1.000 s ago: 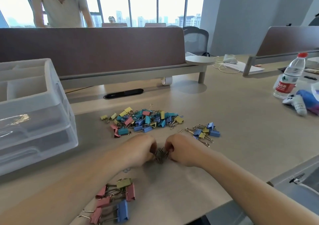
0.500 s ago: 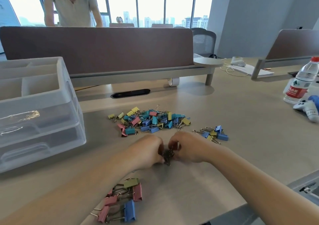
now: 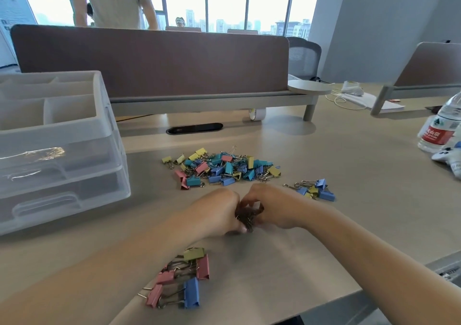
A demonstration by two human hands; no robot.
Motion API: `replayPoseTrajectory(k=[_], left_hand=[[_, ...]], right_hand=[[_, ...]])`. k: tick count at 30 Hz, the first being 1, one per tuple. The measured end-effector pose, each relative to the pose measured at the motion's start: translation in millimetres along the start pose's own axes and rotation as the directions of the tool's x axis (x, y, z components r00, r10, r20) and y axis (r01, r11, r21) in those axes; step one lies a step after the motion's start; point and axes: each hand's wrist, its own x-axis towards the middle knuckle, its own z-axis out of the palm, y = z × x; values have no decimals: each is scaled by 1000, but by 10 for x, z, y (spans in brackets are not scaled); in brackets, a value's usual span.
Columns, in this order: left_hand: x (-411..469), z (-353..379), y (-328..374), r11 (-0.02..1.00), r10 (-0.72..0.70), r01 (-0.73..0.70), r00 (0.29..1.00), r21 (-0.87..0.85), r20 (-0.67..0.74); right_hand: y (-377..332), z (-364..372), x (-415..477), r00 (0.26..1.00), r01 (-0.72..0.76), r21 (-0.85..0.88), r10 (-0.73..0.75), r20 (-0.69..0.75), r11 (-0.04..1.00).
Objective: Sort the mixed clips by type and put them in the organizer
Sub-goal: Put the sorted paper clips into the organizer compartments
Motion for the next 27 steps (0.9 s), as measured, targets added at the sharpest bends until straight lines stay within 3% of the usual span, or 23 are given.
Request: replayPoseTrajectory(k=[15, 22, 27], left_hand=[[54, 114, 69, 996, -38, 32, 997, -83, -63], [103, 123, 61, 998, -44, 42, 998, -45, -53], [116, 54, -4, 1000, -2, 2, 1000, -24, -28]], right_hand=[[-10, 87, -36, 994, -104, 23, 104, -31, 994], [-54, 87, -75, 995, -92, -87, 88, -53, 992], [-38, 55, -105, 996, -74, -53, 71, -47, 996]])
